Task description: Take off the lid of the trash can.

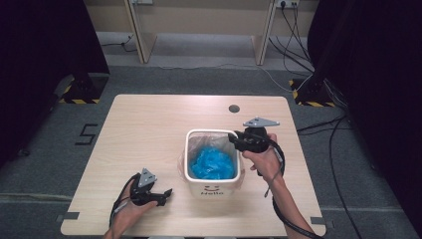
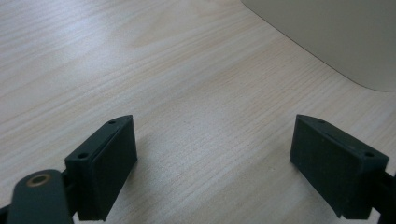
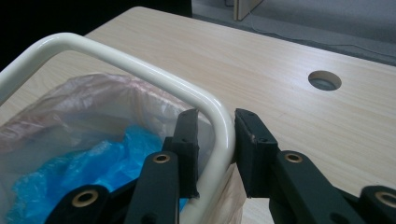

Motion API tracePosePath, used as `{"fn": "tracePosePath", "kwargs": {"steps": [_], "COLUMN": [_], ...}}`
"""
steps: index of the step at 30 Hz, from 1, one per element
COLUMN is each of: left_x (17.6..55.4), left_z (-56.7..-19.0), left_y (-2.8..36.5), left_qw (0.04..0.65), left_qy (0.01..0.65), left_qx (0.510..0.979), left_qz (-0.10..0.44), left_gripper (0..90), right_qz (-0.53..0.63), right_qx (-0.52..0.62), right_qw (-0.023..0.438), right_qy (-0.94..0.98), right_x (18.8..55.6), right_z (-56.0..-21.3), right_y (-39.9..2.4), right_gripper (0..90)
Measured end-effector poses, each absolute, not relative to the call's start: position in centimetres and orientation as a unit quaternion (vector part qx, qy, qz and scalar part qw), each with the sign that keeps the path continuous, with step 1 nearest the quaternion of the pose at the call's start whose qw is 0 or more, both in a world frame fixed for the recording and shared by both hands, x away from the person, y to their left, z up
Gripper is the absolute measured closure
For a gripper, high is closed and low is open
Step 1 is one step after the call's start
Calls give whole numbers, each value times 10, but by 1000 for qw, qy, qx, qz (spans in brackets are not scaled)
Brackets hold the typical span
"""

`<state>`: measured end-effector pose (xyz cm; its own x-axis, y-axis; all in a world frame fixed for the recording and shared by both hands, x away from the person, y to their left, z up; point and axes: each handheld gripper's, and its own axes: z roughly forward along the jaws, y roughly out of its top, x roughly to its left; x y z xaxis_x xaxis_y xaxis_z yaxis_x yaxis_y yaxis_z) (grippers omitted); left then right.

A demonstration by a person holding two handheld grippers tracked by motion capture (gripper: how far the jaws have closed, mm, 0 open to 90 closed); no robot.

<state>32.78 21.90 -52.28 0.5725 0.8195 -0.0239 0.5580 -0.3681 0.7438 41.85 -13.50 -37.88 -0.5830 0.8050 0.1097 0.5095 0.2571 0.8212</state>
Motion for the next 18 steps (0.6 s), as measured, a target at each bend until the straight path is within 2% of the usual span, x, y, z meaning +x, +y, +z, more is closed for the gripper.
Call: {"fn": "tracePosePath", "kwargs": {"steps": [10, 18], "left_x": [328, 328], "left_z": [-523, -523], "left_y": [219, 219], "left_qw": [366, 365], "left_qy": [427, 427], "left_qx": [808, 808], "left_qz": [179, 179], "left_gripper": [135, 135], "right_qz": [461, 480], "right_qx": [421, 432], "right_qw": [158, 153], "right_qy": [765, 749], "right_x": [416, 415], "right_z": [-364, -351], "right_y": [-143, -169], "right_gripper": [716, 716]}}
